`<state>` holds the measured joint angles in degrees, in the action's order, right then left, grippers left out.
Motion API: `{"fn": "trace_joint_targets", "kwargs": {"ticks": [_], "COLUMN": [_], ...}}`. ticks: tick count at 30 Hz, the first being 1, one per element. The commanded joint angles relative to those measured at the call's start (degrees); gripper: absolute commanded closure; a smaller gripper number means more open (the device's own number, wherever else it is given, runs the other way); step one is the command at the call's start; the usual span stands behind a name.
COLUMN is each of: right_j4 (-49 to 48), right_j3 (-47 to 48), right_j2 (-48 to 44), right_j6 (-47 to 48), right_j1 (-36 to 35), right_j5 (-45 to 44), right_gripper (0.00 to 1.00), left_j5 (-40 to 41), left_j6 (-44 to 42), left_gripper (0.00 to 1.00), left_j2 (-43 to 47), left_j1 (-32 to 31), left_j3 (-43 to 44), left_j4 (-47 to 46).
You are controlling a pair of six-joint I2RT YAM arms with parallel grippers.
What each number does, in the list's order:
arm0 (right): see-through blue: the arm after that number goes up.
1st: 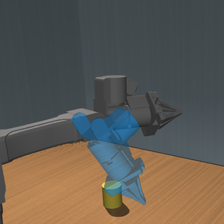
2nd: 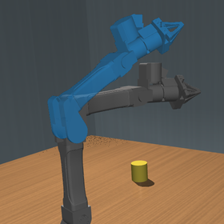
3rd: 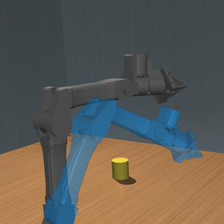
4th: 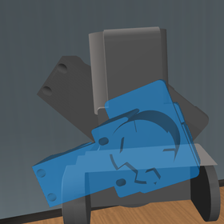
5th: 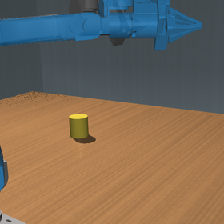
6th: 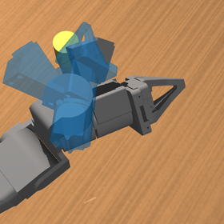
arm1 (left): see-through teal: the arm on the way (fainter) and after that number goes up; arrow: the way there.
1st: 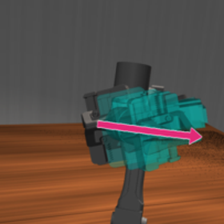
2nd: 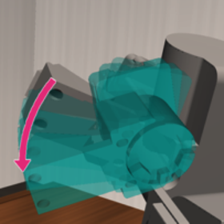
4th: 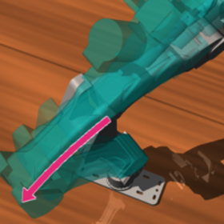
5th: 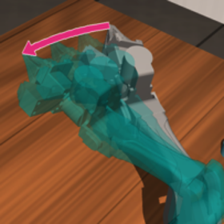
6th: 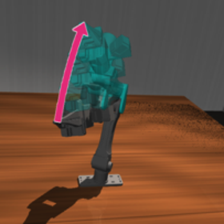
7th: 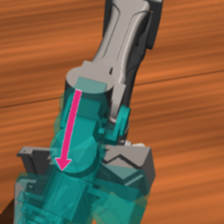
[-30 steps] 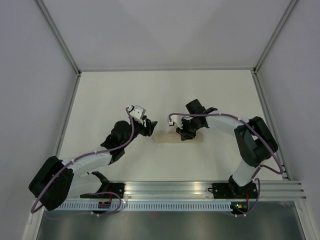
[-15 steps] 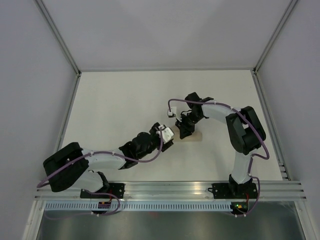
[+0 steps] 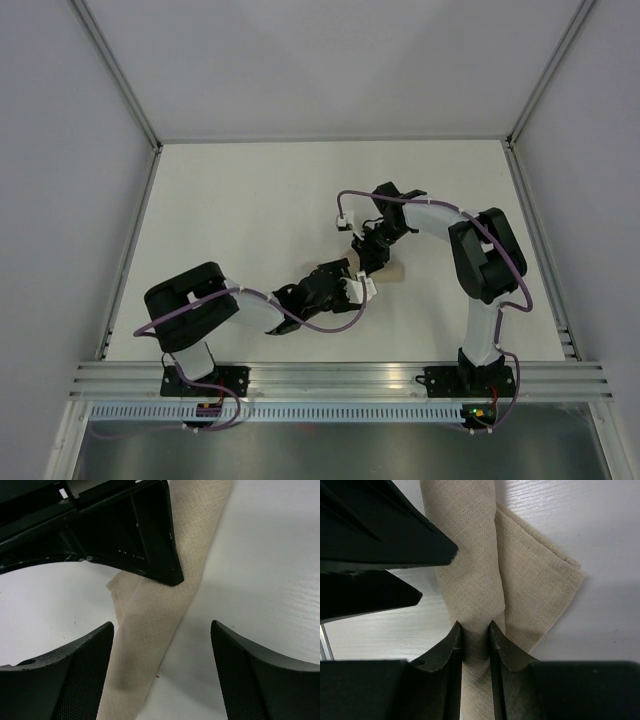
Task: Fold the napkin, place the utensils inside, and roll it up
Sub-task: Roll the napkin at the center of the board.
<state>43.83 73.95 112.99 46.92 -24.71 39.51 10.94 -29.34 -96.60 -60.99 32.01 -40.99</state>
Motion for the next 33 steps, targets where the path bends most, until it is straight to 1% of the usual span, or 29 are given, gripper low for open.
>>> {"fn": "trace_joint_targets", "kwargs": {"ticks": [1,5,8,11,12,14,17,18,20,21,22,23,24,25,26,28,29,31,32,33], "right_j4": [-1.4,-0.8,-0.3,0.0,0.1,0.3,0.7,0.8,1.0,1.1,1.3,1.3,1.3,1.4,1.4,1.3,1.3,0.6,0.2,-0.4], "right_j3": [-2.8,-2.2,-1.7,-1.4,-1.4,-1.4,-1.0,-1.1,-0.9,-0.9,-0.9,-0.8,-0.7,-0.7,-0.7,-0.7,-0.7,-0.8,-1.1,-1.3], "right_j2": [6.2,6.9,7.3,7.4,7.4,7.3,7.5,7.5,7.4,7.2,7.2,7.1,7.0,6.6,6.5,5.4,5.1,3.6,2.9,2.2], "right_j6": [3.1,3.1,3.2,3.3,3.3,3.4,3.5,3.4,3.4,3.4,3.4,3.4,3.3,3.2,3.1,2.7,2.6,1.4,0.9,-0.5], "right_j1": [0.3,0.4,0.5,0.8,0.9,0.9,1.0,1.0,1.0,1.0,1.0,1.0,1.0,1.0,1.1,1.1,1.1,1.2,1.3,1.3], "right_j5": [-9.2,-9.1,-8.7,-8.5,-8.4,-8.2,-8.0,-7.9,-7.8,-7.8,-7.8,-7.8,-7.7,-7.7,-7.7,-7.3,-7.2,-6.9,-6.9,-6.9], "right_gripper": [0.95,0.95,0.96,0.96,0.96,0.96,0.95,0.95,0.95,0.94,0.93,0.91,0.9,0.88,0.83,0.76,0.68,0.6,0.54,0.52], "left_j5": [-0.3,-0.5,-0.9,-2.1,-2.3,-3.5,-5.7,-6.4,-7.2,-7.6,-8.4,-8.9,-9.4,-10.6,-10.7,-13.6,-14.4,-16.1,-17.9,-18.8], "left_j6": [-5.5,-6.4,-6.9,-6.3,-5.8,-5.2,-4.0,-3.4,-2.7,-2.7,-2.6,-2.2,-2.1,-1.9,-1.4,-0.8,-0.5,0.2,0.9,1.2], "left_gripper": [0.18,0.18,0.2,0.27,0.31,0.35,0.45,0.51,0.56,0.61,0.63,0.65,0.73,0.76,0.81,0.91,0.92,0.97,0.98,0.98], "left_j2": [-2.7,-4.6,-5.9,-6.7,-6.9,-7.4,-7.9,-8.0,-8.5,-8.7,-8.8,-9.0,-9.0,-9.0,-9.2,-9.3,-9.3,-9.2,-9.2,-9.2], "left_j1": [-0.2,-0.1,0.1,0.9,1.2,1.6,2.4,2.5,2.8,2.9,3.0,3.2,3.3,3.4,3.7,3.9,4.3,4.7,5.3,5.5], "left_j3": [2.9,4.2,4.8,5.9,6.0,6.8,8.2,8.5,9.6,10.0,10.7,11.0,11.4,12.4,12.8,13.8,14.0,14.9,15.2,15.4], "left_j4": [-4.4,-3.6,-2.6,0.1,1.4,3.3,6.9,8.5,9.9,10.8,12.2,13.1,14.3,16.4,17.3,19.2,20.8,22.6,24.3,24.9]}}
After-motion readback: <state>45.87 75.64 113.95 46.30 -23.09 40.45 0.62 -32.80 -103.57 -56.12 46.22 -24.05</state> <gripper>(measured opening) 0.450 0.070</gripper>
